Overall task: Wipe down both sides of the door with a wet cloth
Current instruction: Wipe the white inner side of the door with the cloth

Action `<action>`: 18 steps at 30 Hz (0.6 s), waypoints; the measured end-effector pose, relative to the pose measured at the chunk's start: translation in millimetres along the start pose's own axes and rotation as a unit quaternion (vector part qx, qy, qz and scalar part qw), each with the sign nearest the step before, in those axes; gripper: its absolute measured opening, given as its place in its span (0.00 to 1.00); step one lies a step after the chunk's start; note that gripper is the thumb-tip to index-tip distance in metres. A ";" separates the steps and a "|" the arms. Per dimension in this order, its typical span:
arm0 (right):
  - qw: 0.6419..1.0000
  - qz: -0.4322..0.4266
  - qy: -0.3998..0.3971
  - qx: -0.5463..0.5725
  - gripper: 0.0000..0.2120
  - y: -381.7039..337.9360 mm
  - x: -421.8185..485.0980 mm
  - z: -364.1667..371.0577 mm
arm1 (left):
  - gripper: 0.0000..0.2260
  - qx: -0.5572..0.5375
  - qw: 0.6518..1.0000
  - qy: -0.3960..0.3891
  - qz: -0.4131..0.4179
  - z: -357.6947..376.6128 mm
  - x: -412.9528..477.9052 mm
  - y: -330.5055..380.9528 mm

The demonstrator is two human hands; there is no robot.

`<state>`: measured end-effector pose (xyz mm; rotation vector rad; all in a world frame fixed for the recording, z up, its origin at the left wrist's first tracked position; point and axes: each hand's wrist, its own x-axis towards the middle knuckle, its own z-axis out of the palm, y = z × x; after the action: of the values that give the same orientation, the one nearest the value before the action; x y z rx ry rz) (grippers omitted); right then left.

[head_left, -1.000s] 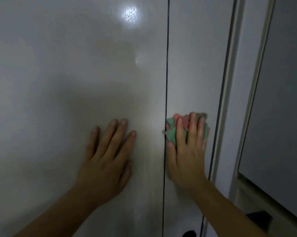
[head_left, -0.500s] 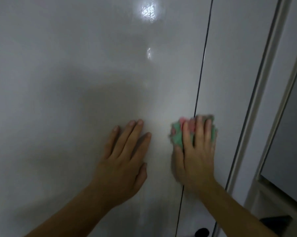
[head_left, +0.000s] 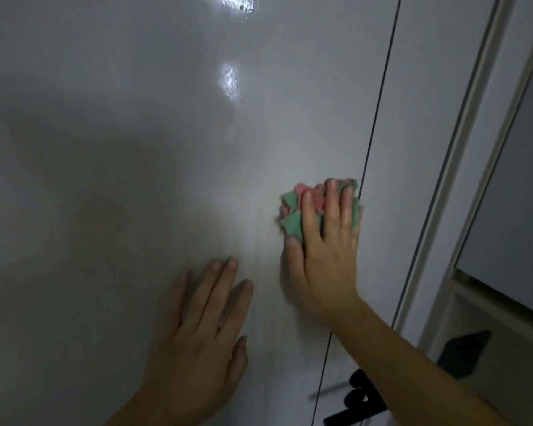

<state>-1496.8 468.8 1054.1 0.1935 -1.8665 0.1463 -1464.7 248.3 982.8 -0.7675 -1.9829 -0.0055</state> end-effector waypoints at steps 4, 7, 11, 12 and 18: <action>1.000 0.008 0.008 0.010 0.29 -16.7 -25.0 14.2 | 0.33 0.000 1.000 0.011 -0.011 20.0 -9.4 10.2; 0.996 -0.069 -0.055 -0.009 0.30 -5.1 -88.9 19.8 | 0.33 0.000 0.999 0.030 -0.013 35.5 -19.8 18.9; 0.997 -0.061 -0.036 -0.033 0.31 32.3 -83.1 14.8 | 0.32 0.007 0.998 0.063 0.008 53.2 -28.6 28.3; 0.999 -0.025 -0.017 -0.027 0.31 42.4 -71.6 12.0 | 0.31 0.009 0.997 0.076 0.014 56.7 -28.0 29.7; 0.999 0.047 -0.001 0.011 0.31 47.4 -126.5 28.7 | 0.26 0.039 0.988 0.145 0.023 76.3 -29.2 31.5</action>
<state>-1496.4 516.9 924.7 0.1213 -1.8780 0.2318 -1499.2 282.2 909.9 -0.7182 -1.6802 -0.0124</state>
